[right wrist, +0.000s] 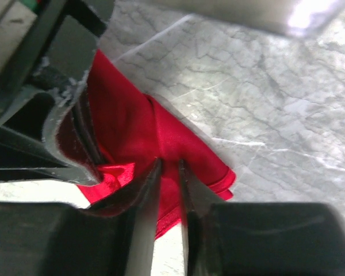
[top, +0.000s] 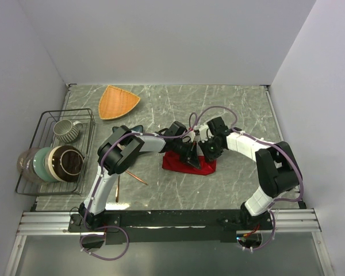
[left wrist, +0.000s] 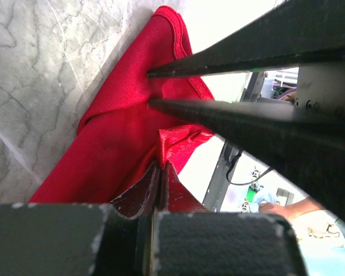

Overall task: Fold the napkin into a case and place the utensils inside
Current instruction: Insert the top corner of the smaller rectangle folded napkin into the folded napkin.

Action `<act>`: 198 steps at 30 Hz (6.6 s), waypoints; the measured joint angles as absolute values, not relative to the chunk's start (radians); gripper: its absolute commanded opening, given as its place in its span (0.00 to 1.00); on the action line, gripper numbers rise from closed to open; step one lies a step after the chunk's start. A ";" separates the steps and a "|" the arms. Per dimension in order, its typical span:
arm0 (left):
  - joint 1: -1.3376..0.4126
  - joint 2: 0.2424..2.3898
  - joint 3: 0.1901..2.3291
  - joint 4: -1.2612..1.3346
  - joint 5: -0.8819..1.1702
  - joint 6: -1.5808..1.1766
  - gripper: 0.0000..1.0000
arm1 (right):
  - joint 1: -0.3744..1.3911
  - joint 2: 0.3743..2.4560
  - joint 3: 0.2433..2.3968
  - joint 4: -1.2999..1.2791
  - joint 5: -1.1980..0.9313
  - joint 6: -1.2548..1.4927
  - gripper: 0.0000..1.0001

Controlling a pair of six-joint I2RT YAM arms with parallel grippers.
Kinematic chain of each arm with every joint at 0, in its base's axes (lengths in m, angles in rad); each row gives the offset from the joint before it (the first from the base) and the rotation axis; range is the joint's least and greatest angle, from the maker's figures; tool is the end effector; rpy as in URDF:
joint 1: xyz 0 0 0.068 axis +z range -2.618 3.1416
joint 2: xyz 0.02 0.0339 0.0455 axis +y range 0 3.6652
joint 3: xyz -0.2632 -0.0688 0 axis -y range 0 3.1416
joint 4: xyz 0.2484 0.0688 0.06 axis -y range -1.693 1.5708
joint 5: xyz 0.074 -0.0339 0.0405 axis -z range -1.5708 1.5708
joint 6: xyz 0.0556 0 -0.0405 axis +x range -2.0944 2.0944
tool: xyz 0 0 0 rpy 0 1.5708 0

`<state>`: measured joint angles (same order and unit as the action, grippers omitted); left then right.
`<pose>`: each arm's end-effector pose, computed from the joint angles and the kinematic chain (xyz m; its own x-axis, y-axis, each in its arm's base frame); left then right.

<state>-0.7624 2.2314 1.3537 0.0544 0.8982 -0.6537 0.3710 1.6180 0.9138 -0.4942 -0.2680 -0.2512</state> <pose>0.3028 -0.3493 0.0889 -0.9166 0.3514 -0.1908 0.3243 0.3742 -0.8688 0.2808 0.1250 0.1424 -0.7316 -0.5418 -0.4137 -0.6414 0.7527 0.1485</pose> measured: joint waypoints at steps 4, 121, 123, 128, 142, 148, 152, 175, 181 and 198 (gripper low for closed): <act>-0.762 2.234 1.357 0.054 0.902 -0.653 0.01 | 0.371 1.618 0.914 -0.490 -0.245 -0.244 0.00; -0.704 2.321 1.453 0.150 0.886 -0.896 0.01 | 0.387 1.554 0.916 -0.505 -0.257 -0.207 0.00; -0.704 2.321 1.453 0.150 0.884 -0.896 0.01 | 0.387 1.567 0.916 -0.500 -0.249 -0.207 0.00; -0.704 2.321 1.439 0.184 0.885 -0.909 0.13 | 0.387 1.586 0.916 -0.483 -0.224 -0.206 0.00; -0.641 2.057 1.171 0.413 0.799 -0.983 0.53 | 0.375 1.628 0.934 -0.480 -0.211 -0.164 0.00; -0.607 1.891 1.025 0.450 0.745 -0.979 0.01 | 0.369 1.631 0.937 -0.484 -0.218 -0.152 0.00; -0.620 1.844 0.992 0.470 0.728 -0.990 0.01 | 0.360 1.641 0.950 -0.498 -0.231 -0.146 0.00; -0.805 2.042 1.097 0.407 0.529 -1.182 0.01 | 0.303 1.637 0.965 -0.526 -0.324 -0.073 0.00; -0.812 2.089 1.121 0.417 0.498 -1.232 0.01 | 0.289 1.631 0.965 -0.541 -0.342 -0.058 0.00; -0.817 2.138 1.167 0.415 0.480 -1.280 0.01 | 0.246 1.594 0.965 -0.563 -0.369 -0.041 0.00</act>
